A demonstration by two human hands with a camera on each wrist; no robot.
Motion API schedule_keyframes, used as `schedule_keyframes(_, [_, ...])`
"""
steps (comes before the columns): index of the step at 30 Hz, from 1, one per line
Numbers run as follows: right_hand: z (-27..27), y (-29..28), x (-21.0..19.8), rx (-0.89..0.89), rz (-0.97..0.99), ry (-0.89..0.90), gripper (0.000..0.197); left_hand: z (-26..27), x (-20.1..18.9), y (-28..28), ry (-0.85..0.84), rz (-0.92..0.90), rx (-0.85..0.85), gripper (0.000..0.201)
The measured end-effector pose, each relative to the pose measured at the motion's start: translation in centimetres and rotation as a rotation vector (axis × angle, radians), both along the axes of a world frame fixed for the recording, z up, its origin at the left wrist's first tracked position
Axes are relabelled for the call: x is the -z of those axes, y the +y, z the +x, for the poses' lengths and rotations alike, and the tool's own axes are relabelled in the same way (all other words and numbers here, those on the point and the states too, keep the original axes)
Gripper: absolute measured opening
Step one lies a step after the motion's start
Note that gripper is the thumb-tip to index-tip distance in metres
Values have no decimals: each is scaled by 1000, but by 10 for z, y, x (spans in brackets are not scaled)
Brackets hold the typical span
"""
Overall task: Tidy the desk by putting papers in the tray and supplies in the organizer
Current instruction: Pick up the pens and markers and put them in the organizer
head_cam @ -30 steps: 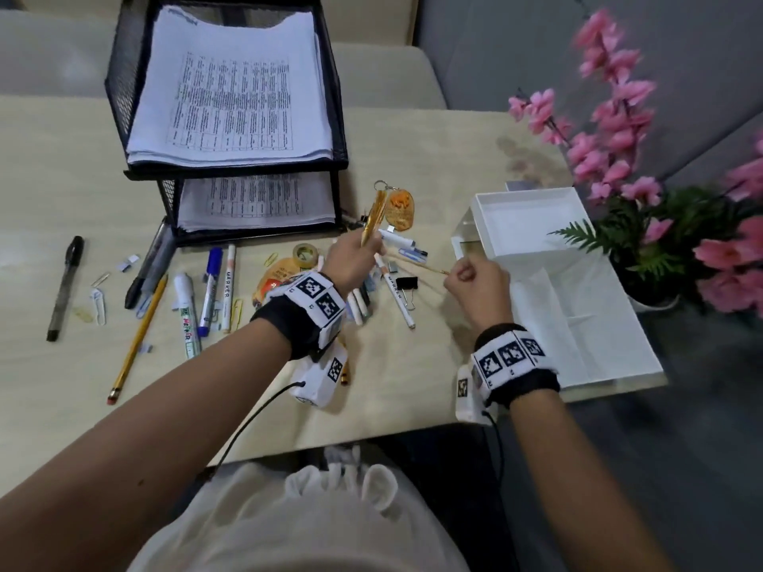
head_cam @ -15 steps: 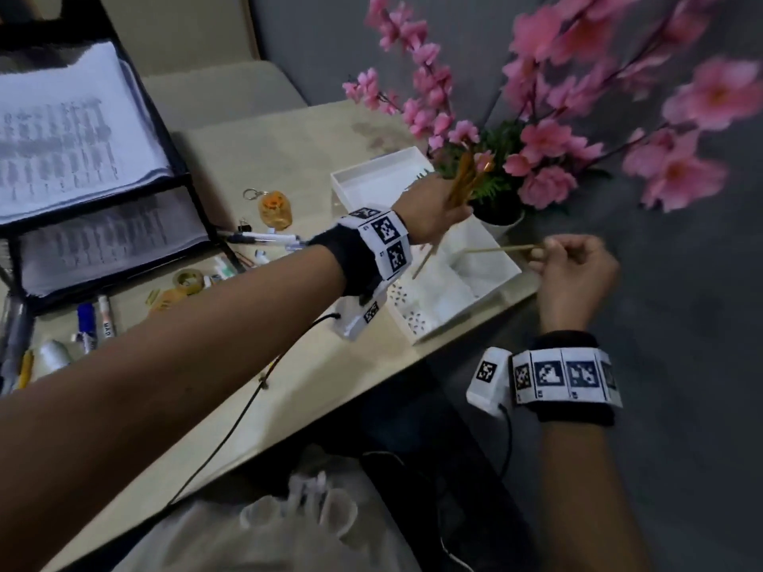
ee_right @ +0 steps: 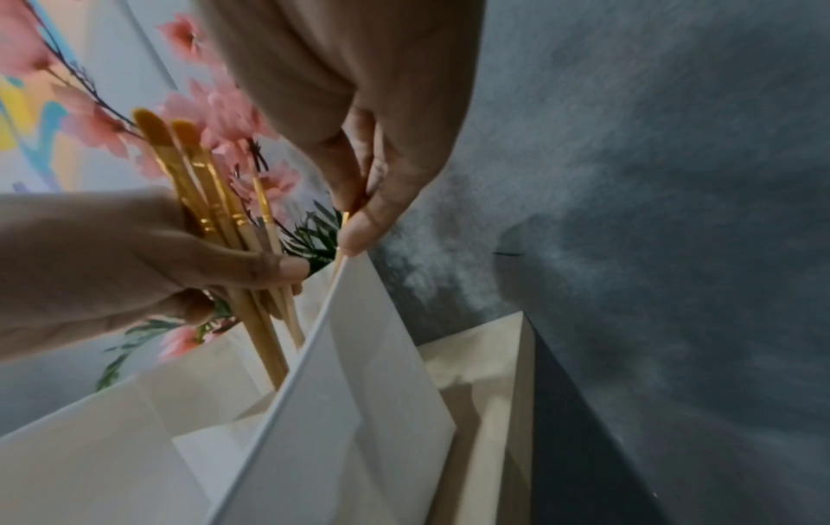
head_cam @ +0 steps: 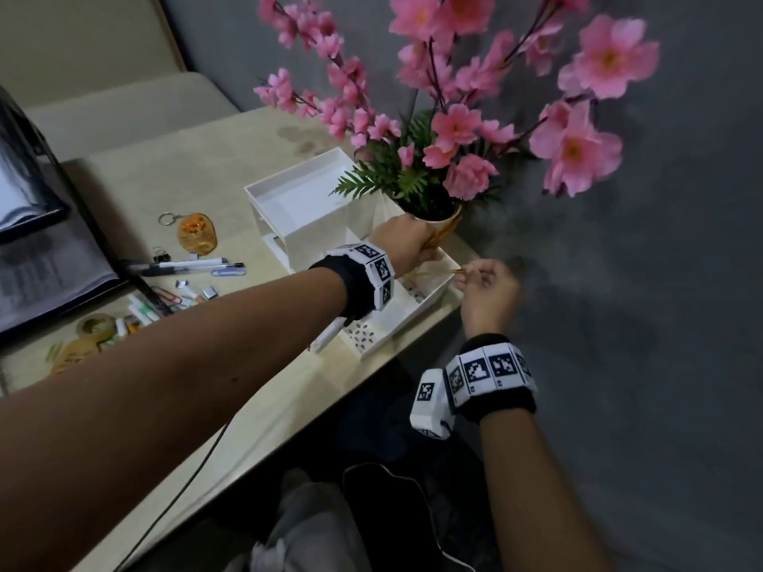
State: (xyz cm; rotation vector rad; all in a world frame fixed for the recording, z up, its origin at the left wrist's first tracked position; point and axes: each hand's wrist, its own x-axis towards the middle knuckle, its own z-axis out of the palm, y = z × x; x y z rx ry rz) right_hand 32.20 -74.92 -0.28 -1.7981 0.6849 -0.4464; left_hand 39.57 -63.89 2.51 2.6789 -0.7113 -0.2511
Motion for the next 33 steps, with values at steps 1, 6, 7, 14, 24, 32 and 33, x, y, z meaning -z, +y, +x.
schedule_keyframes(1, [2,0,-1,-22,30,-2,41,1,3,0,34,42,24,36])
schedule_keyframes(6, [7,-1,-2,-80,117,25,27,4,13,3,124,-9,80,32])
schedule_keyframes(7, [6,0,-3,-63,80,40,30,4,12,6,139,-54,73,38])
schedule_keyframes(14, [-13,55,-31,136,-264,-172,41,-9,-5,70,127,-341,-111,38])
schedule_keyframes(24, [20,222,5,-802,-417,-33,23,-83,45,267,248,-638,-907,21])
schedule_keyframes(32, [96,280,59,-1065,-851,272,31,-138,51,340,454,-1327,-1455,27])
schedule_keyframes(33, [100,284,62,-1070,-867,281,31,-141,54,342,468,-1383,-1487,26])
